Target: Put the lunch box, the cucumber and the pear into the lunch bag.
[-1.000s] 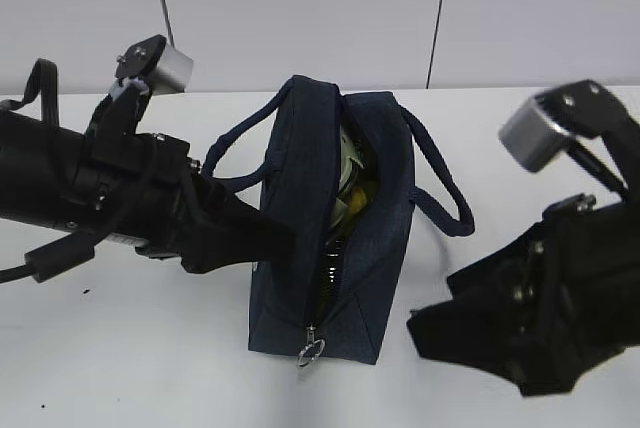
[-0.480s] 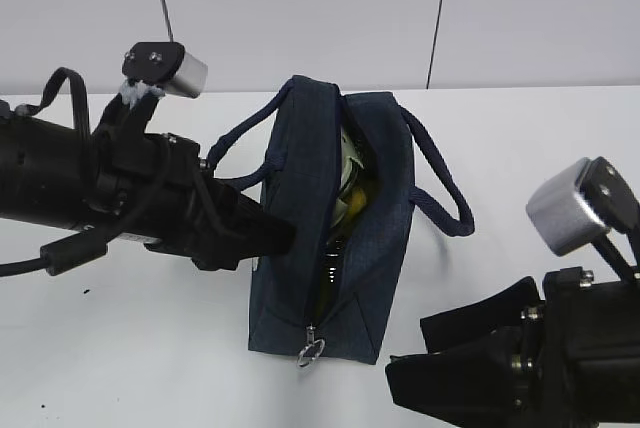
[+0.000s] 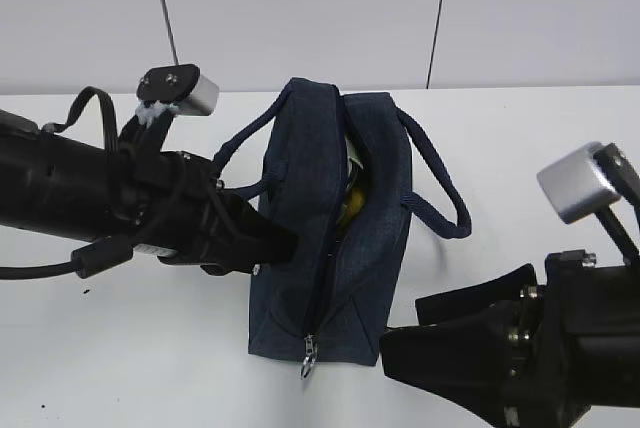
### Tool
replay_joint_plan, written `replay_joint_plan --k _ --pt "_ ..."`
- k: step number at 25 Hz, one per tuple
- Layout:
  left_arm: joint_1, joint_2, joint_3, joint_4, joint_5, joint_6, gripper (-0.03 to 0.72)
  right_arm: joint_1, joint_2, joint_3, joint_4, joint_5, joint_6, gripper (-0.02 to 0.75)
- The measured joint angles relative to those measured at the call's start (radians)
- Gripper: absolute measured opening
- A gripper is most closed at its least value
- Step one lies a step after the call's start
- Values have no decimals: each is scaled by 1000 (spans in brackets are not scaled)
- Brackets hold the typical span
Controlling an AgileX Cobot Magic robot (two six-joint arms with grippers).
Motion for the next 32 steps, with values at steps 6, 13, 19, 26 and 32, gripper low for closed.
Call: replay_joint_plan --k 6,13,19,26,32 --pt "-1 0 0 -87 1 0 90 0 26 19 -4 0 -170 440" --pt "-2 4 0 -170 -3 0 -13 0 185 26 76 12 -463 440" --pt "-2 6 0 -199 -4 0 -13 0 363 20 176 112 -735 440" --pt "-2 6 0 -199 -4 0 -13 0 496 -33 190 117 -847 440" --pt "-2 6 0 -199 -4 0 -13 0 513 -71 192 121 -896 439"
